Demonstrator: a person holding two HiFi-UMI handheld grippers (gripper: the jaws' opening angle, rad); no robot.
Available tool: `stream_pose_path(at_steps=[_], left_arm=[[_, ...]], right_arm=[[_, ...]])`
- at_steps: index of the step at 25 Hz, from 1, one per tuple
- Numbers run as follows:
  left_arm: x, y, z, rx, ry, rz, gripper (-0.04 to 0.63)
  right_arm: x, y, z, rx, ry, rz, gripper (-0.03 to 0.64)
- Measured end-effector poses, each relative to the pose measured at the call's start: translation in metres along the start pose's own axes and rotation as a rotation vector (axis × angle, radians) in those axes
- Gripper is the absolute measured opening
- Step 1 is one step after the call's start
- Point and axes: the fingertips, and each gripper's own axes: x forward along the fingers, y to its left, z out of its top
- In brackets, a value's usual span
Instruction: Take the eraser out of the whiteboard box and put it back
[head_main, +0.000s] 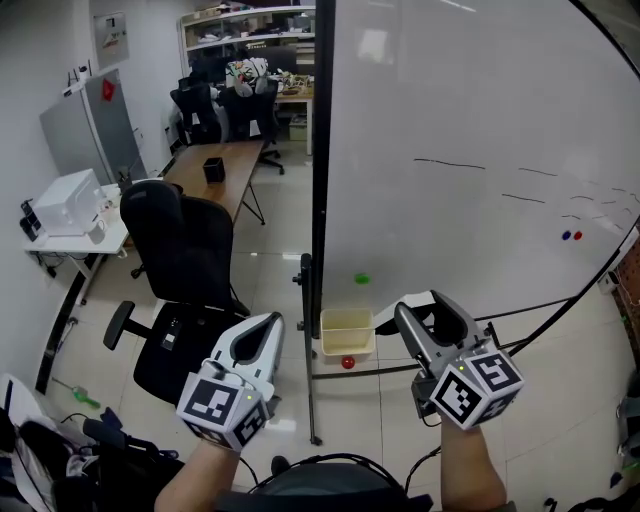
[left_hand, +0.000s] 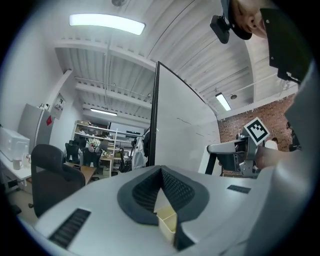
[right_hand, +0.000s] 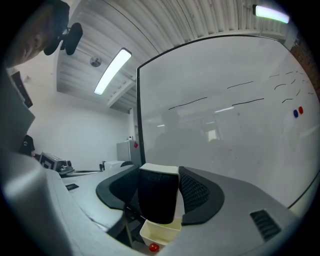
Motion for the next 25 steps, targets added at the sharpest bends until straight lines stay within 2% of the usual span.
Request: stream_pose_path(at_steps=[12,20,25], left_arm=[[0.022,0.028,-0.048,-0.028,0.066,0.005,0.032],[0.038,0.041,-0.074,-0.072,0.106,-0.014,0.032],[0.048,0.051,-0.082,-0.073,0.118,-0.027,0.032]], right_arm=[[0.068,-0.009,-0.069,-0.028,0.096,-0.038,0.278],[0.099,-0.021,-0.109,-0.027,0.131,-0.099,0.278],[0.117,-0.02,-0.131,-0.039,0.159,-0.092,0.278]])
